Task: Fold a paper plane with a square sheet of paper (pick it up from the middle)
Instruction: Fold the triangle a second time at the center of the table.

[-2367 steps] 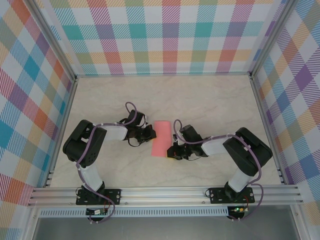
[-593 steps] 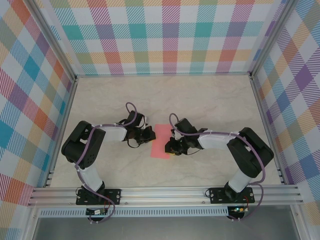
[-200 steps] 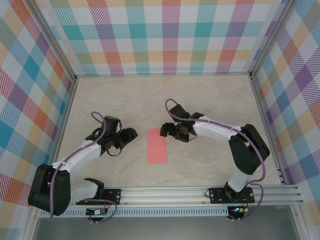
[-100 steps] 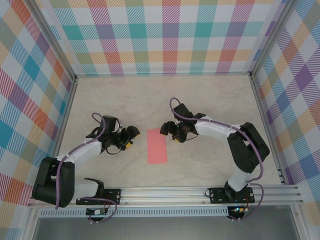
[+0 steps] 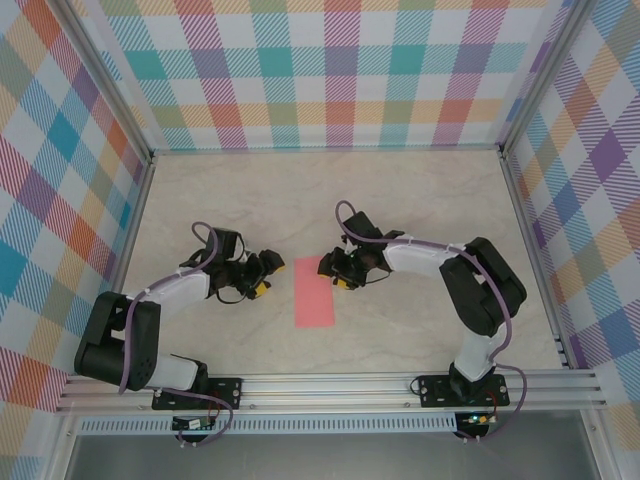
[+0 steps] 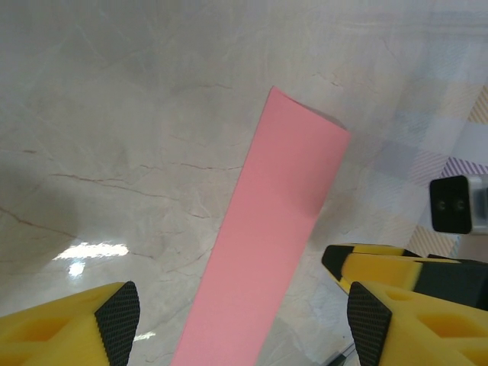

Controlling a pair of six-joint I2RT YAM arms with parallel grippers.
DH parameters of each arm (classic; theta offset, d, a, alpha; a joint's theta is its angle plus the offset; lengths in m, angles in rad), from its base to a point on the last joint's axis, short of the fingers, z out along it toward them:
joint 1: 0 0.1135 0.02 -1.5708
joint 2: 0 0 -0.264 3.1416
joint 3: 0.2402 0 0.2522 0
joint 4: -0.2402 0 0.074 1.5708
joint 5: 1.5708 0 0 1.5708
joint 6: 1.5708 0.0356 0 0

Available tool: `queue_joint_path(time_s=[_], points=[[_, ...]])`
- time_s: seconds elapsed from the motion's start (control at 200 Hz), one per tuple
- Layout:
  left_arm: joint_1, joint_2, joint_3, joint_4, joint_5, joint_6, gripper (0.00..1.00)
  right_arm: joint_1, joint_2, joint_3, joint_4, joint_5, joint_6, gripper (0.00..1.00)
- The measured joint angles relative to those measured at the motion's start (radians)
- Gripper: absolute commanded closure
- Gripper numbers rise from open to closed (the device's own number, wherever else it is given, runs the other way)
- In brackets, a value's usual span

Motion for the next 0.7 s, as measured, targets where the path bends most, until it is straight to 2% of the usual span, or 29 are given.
queue_joint_path(time_s=[0.7], points=[[-0.003, 0.033, 0.002, 0.001, 0.021, 0.0, 0.25, 0.008, 0.04, -0.022, 0.02, -0.031, 0.0, 0.51]])
